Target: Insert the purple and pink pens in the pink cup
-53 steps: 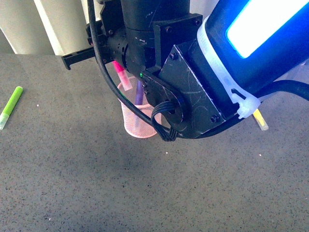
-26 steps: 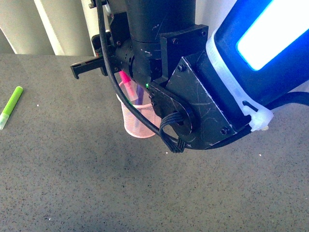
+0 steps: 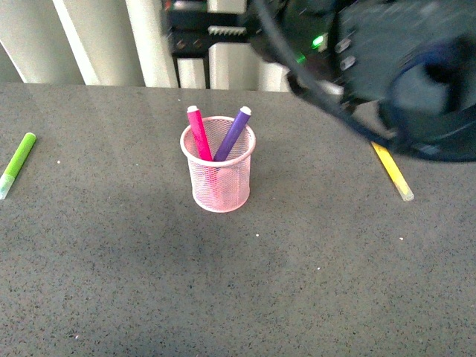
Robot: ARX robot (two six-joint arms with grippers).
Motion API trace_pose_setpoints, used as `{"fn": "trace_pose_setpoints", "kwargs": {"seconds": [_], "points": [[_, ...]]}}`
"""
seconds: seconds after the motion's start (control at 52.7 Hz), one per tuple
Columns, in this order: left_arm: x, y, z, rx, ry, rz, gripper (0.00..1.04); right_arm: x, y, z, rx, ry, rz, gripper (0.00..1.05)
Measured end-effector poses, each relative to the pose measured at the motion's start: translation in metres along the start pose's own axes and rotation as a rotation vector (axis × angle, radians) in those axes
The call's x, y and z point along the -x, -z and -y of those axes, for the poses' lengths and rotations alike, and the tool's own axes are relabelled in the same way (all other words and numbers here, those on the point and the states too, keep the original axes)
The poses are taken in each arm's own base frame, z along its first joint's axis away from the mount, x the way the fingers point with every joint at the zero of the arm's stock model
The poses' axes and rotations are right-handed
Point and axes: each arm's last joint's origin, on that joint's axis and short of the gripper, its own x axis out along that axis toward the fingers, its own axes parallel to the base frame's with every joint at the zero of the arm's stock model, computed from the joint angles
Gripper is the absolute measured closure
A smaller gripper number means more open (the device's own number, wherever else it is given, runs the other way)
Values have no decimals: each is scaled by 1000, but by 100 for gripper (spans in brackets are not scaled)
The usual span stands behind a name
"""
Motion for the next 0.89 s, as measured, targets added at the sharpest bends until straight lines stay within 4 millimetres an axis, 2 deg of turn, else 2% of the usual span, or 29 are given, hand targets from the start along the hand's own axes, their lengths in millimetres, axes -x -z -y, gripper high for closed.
{"fn": "trace_pose_setpoints", "kwargs": {"seconds": [0.076,0.133,0.228,0.266,0.323,0.418,0.589,0.646,0.722,0.778,0.892], "points": [[0,0,0,0,0,0,7,27,-19,22,-51,98,-37,7],[0,0,0,0,0,0,7,60,-30,45,-72,203,-79,7],[0,0,0,0,0,0,7,101,-35,67,-68,290,-86,7],[0,0,0,0,0,0,7,124,-35,78,-60,327,-85,7],[0,0,0,0,0,0,7,143,-33,85,-47,356,-76,7],[0,0,0,0,0,0,7,156,-35,88,-37,376,-49,7],[0,0,0,0,0,0,7,157,-33,88,-21,368,-59,7],[0,0,0,0,0,0,7,159,-27,91,28,375,57,17],[0,0,0,0,0,0,7,177,-16,97,85,363,204,35],[0,0,0,0,0,1,7,192,-13,102,98,373,237,49],[0,0,0,0,0,1,7,208,-4,106,108,377,241,68]]}}
